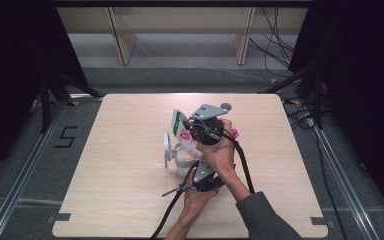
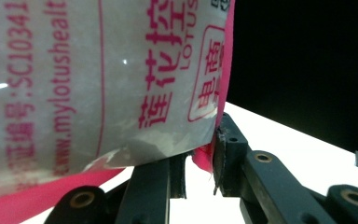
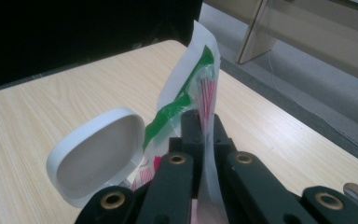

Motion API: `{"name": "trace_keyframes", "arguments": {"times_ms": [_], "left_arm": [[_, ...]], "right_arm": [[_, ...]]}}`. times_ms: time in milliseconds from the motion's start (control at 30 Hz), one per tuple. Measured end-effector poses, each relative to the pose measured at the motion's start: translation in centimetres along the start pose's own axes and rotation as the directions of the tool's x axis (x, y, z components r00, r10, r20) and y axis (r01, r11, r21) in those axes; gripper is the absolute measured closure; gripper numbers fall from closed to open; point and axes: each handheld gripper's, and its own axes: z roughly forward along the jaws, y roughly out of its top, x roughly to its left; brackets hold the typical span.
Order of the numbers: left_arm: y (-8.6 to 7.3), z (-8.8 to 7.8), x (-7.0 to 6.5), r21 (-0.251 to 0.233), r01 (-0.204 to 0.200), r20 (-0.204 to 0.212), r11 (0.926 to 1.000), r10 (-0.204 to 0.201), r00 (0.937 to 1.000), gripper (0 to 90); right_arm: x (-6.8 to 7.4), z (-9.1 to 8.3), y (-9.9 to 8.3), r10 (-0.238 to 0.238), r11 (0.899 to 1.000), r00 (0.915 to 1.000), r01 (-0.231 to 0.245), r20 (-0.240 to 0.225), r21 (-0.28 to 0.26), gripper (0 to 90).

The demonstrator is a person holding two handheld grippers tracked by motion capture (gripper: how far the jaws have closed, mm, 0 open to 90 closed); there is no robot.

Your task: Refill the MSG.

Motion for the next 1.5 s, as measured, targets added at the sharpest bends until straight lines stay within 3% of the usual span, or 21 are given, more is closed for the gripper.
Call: {"name": "trace_keyframes", "arguments": {"times_ms": [67,100,133,367,400,433,467,533,667,733,800,833,933,1067,1133,1200,1267,1300,1433,1467,1500], "left_arm": [[0.0,0.0,0.0,0.004,0.004,0.002,1.0000,-0.004,1.0000,76.7],[-0.1,0.9,-1.1,-0.123,0.148,0.019,0.9814,-0.147,0.9890,76.7],[0.0,-0.1,0.1,0.042,-0.032,-0.015,0.9986,0.033,0.9993,76.7],[0.1,-0.2,0.2,0.025,-0.029,-0.003,0.9993,0.029,0.9996,76.7],[0.1,-0.2,0.3,0.031,-0.035,-0.006,0.9989,0.035,0.9994,76.7],[0.1,-0.2,0.3,0.032,-0.035,-0.004,0.9989,0.035,0.9994,76.7],[0.0,-0.1,0.2,0.030,-0.027,0.001,0.9992,0.027,0.9996,76.7],[0.0,-0.1,0.1,0.033,-0.026,-0.011,0.9991,0.027,0.9996,76.6],[0.0,-0.1,0.1,0.028,-0.026,-0.007,0.9993,0.026,0.9996,76.7],[0.0,-0.1,0.1,0.036,-0.029,-0.019,0.9989,0.029,0.9994,76.7],[0.1,-0.3,0.2,0.036,-0.033,-0.015,0.9988,0.034,0.9993,76.7],[0.1,-0.3,0.2,0.036,-0.035,-0.015,0.9988,0.035,0.9993,76.7],[-0.1,-0.1,0.1,0.036,-0.029,-0.024,0.9989,0.030,0.9993,76.7],[0.0,-0.2,0.2,0.026,-0.030,-0.003,0.9992,0.030,0.9995,76.7],[0.0,-0.1,0.1,0.030,-0.027,-0.015,0.9992,0.028,0.9995,76.8],[-0.1,-0.1,0.1,0.026,-0.026,-0.010,0.9993,0.026,0.9996,76.7],[0.0,-0.2,0.2,0.026,-0.028,-0.007,0.9993,0.028,0.9996,76.8],[0.0,-0.3,0.2,0.025,-0.032,-0.006,0.9992,0.032,0.9995,76.8],[-0.1,-0.2,0.1,0.024,-0.027,-0.011,0.9993,0.028,0.9996,76.7],[-0.1,-0.2,0.1,0.023,-0.028,-0.009,0.9994,0.028,0.9996,76.7],[-0.1,-0.2,0.2,0.020,-0.027,-0.007,0.9994,0.027,0.9996,76.7]], "right_arm": [[0.0,0.0,0.0,0.001,1.000,1.0000,-0.001,0.003,-0.004,90.0],[-0.1,0.0,0.0,-0.018,1.000,0.9998,0.018,-0.004,0.009,90.0],[0.2,0.1,-0.1,-0.016,1.000,0.9999,0.015,0.005,0.015,90.0],[0.1,0.2,0.1,-0.030,1.000,0.9996,0.030,-0.001,0.001,90.0],[0.1,0.0,0.1,0.002,1.000,1.0000,-0.002,-0.010,0.010,90.0],[0.1,0.0,0.1,0.000,1.000,1.0000,0.000,0.000,-0.005,90.0],[0.0,0.0,0.1,-0.027,1.000,0.9996,0.027,-0.001,0.005,90.0],[0.2,0.1,0.0,-0.025,0.999,0.9997,0.025,-0.004,0.028,90.0],[0.4,0.2,0.0,0.000,1.000,1.0000,0.000,-0.001,0.006,90.0],[0.2,0.2,0.0,-0.027,0.999,0.9996,0.027,-0.001,0.019,90.0],[0.1,0.2,0.1,-0.032,0.999,0.9995,0.032,0.001,-0.003,90.0],[0.2,0.0,0.1,-0.002,1.000,1.0000,0.002,0.000,0.003,90.0],[0.2,0.2,0.0,-0.028,1.000,0.9996,0.028,0.003,0.015,90.0],[0.2,0.1,0.0,-0.010,1.000,0.9999,0.010,0.004,-0.001,90.0],[0.4,0.1,0.0,-0.007,1.000,1.0000,0.007,0.003,0.004,90.0],[0.3,0.3,0.0,-0.037,0.999,0.9993,0.037,0.007,0.013,90.0],[0.2,0.2,0.0,-0.005,1.000,1.0000,0.005,-0.001,0.016,90.0],[0.1,0.2,0.1,-0.020,1.000,0.9998,0.020,-0.004,0.003,90.0],[0.3,0.1,0.0,0.009,1.000,1.0000,-0.009,-0.001,0.008,90.0],[0.1,0.2,0.0,-0.024,1.000,0.9997,0.024,0.000,0.005,90.0],[0.1,0.1,0.0,-0.009,1.000,0.9999,0.009,-0.006,0.015,90.0]]}}
